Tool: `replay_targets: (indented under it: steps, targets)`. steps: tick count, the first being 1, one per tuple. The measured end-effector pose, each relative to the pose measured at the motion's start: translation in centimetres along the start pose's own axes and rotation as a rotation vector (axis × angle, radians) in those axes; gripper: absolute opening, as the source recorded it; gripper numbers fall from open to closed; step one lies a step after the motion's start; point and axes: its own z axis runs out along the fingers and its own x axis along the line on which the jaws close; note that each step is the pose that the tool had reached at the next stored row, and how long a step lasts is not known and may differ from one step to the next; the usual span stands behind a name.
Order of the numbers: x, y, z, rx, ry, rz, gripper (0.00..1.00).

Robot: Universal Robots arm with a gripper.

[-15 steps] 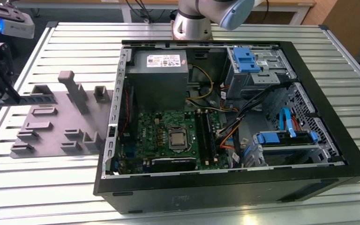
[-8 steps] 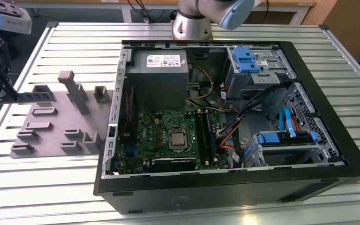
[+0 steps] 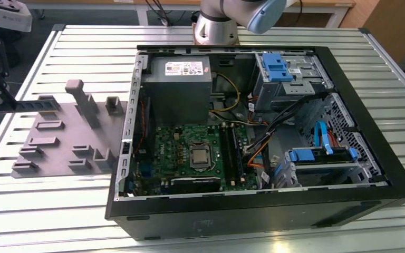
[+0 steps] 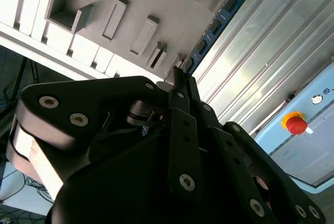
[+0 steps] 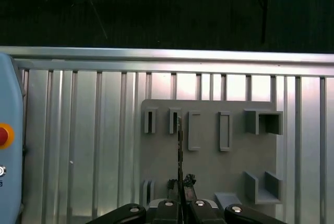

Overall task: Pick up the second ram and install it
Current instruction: 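Pick up the second ram and move it above second insertion slot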

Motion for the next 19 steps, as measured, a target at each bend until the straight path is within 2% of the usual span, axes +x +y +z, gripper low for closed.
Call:
replay_targets:
  steps: [4, 19]
  targets:
    - [0.00, 0.01, -0.37, 0.0001, -0.0001, 0.000, 0.14]
    - [0.00, -0.31, -0.40, 0.0000, 0.0000, 0.000, 0.14]
